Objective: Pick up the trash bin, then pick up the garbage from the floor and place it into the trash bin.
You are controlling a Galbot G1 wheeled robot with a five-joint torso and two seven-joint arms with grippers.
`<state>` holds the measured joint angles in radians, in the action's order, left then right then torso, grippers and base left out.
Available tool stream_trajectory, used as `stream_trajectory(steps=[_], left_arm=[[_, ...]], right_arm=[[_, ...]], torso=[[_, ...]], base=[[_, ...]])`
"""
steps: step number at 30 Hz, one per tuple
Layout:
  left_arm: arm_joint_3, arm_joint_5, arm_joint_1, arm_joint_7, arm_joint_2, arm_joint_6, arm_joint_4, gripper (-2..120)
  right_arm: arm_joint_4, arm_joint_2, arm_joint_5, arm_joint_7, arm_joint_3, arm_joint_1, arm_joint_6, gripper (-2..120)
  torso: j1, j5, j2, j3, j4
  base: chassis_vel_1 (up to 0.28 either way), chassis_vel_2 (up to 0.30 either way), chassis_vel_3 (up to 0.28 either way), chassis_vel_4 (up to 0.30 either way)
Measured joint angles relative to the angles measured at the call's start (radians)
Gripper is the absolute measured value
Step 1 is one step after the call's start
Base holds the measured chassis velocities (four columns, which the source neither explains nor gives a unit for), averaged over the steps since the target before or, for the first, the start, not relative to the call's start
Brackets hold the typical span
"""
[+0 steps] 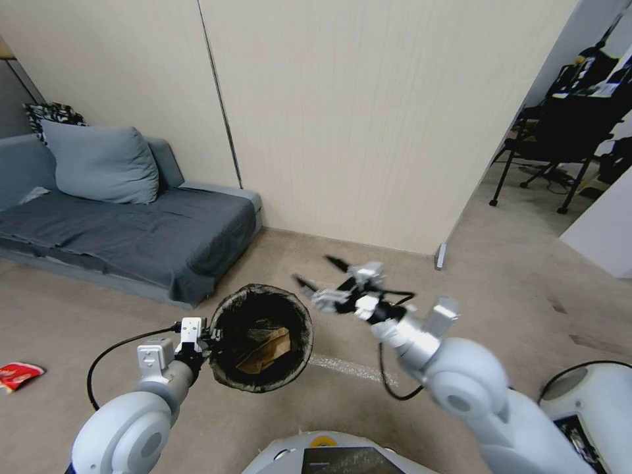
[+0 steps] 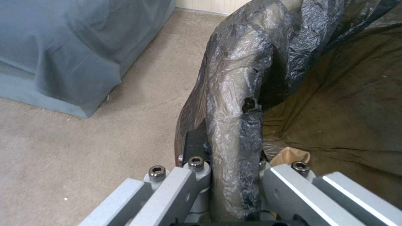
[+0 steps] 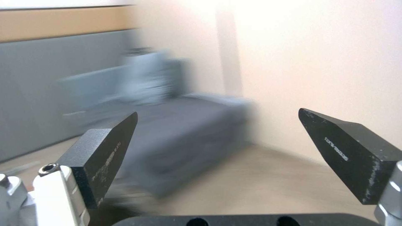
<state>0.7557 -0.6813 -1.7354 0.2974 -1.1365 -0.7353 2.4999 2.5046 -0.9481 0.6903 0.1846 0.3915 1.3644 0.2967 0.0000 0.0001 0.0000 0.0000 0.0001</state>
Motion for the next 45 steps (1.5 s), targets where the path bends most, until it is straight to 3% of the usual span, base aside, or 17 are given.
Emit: stream_trajectory(steps=[3,5,8,21,33,45], left_arm=[[0.0,0.031,-0.003,-0.017,-0.017,0.0,0.0,2],[0.0,0.039,-0.004,-0.019,-0.02,0.0,0.0,2],[0.0,0.073,-0.003,-0.033,-0.029,0.0,0.0,2],[0.005,0.093,0.037,-0.065,-0.049,0.0,0.0,2],[-0.005,0.12,0.06,-0.089,-0.054,0.0,0.0,2],[-0.007,0.121,0.063,-0.089,-0.051,0.0,-0.005,2]], right_arm=[[-0.031,-0.088,-0.154,0.0,0.112,0.142,-0.09,100],[-0.04,-0.107,-0.174,-0.005,0.13,0.156,-0.1,100],[-0.084,-0.197,-0.286,-0.039,0.202,0.21,-0.142,100],[-0.132,-0.391,-0.499,-0.071,0.267,0.349,-0.207,100],[-0.164,-0.466,-0.578,-0.069,0.272,0.349,-0.23,100],[-0.169,-0.494,-0.594,-0.059,0.237,0.345,-0.228,100]], torso=[[0.0,0.0001,0.0,0.0,-0.0004],[0.0,-0.0001,0.0,0.0,-0.0002],[0.0,-0.0001,0.0,0.0,0.0],[0.0,-0.0002,0.0,0.0,-0.0003],[0.0,-0.0001,0.0,0.0,-0.0001],[0.0,-0.0002,0.0,0.0,-0.0001]], base=[[0.0,0.0,0.0,0.0],[0.0,0.0,0.0,0.0],[0.0,0.0,0.0,0.0],[0.0,0.0,0.0,0.0],[-0.059,-0.06,-0.062,-0.048],[-0.108,-0.105,-0.107,-0.103]])
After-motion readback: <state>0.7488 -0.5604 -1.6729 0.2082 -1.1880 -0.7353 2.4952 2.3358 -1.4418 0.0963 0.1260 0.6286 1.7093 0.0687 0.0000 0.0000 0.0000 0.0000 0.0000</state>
